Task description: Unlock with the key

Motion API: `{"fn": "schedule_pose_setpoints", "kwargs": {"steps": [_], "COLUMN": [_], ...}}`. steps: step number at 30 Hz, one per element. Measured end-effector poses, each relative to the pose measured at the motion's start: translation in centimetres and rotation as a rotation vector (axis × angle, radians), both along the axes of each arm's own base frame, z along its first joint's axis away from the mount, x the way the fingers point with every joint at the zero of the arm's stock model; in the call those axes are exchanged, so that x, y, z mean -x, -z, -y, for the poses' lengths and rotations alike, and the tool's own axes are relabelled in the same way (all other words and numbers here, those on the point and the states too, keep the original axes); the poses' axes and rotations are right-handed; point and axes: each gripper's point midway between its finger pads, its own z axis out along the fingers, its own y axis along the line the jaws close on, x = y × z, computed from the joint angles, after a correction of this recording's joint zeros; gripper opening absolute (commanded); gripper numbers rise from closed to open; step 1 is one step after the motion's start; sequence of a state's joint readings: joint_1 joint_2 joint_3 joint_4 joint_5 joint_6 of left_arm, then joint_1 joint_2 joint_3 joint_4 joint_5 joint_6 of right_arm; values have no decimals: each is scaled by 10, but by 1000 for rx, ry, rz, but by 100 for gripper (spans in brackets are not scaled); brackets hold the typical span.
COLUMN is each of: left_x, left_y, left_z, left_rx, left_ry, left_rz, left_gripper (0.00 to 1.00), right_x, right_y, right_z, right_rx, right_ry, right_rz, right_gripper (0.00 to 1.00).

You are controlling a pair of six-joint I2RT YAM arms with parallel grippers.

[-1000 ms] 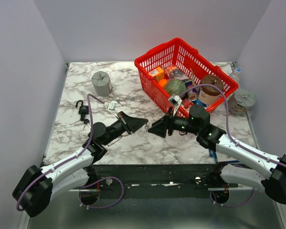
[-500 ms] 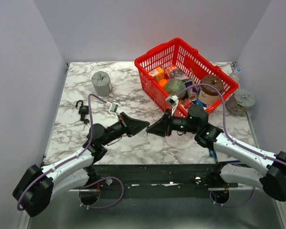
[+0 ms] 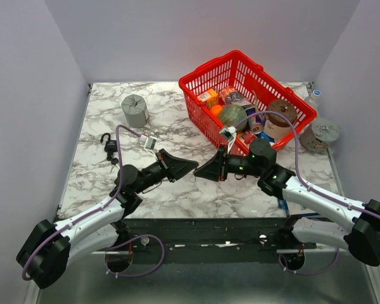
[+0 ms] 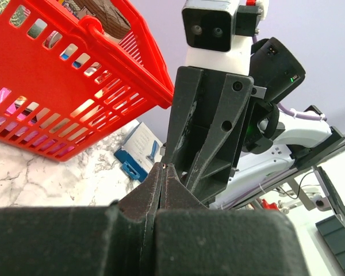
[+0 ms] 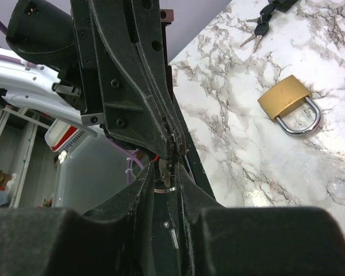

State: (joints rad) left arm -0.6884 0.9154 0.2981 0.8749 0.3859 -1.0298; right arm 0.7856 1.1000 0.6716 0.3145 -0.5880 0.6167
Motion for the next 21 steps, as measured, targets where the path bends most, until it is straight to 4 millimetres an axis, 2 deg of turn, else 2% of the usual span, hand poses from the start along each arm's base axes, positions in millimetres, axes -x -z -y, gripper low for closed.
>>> {"fn": "schedule_pose_setpoints", "kwargs": {"steps": [6, 13, 21], "left_x": [0, 0, -2], "left_y": [-2, -3, -3], "left_z": [-2, -4, -5], "left_rx": [4, 8, 10], "left_ry": [-9, -23, -35], "left_rz": [12, 19, 17], "left_gripper": [0, 0, 0], "right_x": [1, 2, 3], "right_y": [2, 7, 4], "right_z": [0, 1, 0], "right_rx": [0, 7, -7], "right_ry": [-5, -4, -12], "right_rz": [-7, -18, -17], "right_gripper": [37, 38, 43]}}
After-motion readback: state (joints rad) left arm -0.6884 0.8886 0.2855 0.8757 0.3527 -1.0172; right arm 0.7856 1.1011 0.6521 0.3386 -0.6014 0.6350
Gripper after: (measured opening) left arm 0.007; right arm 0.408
